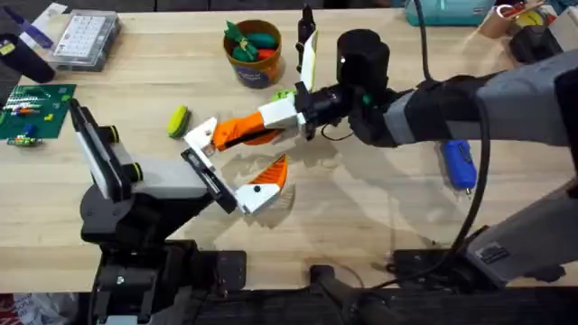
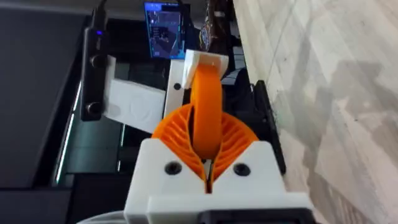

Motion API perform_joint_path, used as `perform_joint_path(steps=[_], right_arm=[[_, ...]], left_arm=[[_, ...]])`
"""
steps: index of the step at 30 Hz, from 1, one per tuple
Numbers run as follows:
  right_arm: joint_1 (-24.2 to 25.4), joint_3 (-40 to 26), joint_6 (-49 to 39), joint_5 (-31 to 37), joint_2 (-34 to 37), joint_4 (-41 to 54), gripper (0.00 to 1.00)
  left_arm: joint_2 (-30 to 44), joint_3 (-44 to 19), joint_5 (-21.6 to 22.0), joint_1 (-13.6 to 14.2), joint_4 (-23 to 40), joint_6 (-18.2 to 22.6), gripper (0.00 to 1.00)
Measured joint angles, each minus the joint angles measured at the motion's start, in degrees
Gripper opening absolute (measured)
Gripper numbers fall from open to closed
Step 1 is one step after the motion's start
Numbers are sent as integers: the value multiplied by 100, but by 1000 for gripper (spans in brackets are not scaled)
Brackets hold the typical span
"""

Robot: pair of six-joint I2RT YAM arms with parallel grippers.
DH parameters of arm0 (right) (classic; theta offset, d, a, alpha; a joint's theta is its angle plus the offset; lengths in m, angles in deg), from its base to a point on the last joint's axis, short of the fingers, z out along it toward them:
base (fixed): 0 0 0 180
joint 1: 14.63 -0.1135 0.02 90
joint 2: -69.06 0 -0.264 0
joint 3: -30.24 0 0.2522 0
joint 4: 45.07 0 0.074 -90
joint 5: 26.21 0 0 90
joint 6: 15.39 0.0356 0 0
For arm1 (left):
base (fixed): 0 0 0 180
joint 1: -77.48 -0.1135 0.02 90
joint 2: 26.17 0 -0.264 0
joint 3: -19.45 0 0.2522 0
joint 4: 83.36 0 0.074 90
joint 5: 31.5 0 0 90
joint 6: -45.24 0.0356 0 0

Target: Pick up the gripper from the table and insert it into the empty holder that is missing its gripper. Then pick up a screw, insert it into the mounting hole, and use the screwdriver to tighten it. Finally, clean up the table by picking up the vegetable and placing it into the bucket.

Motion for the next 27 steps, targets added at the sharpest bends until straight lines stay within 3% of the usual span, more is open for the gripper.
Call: perform_joint_path(steps=[11,27], right_arm=[[25,0,-24,-371,15,40,20],[458,0,-105,-1027,86,219,20]], left_arm=[[0,-3,-92,0,5,5,986],[0,-13,-666,141,71,50,986]])
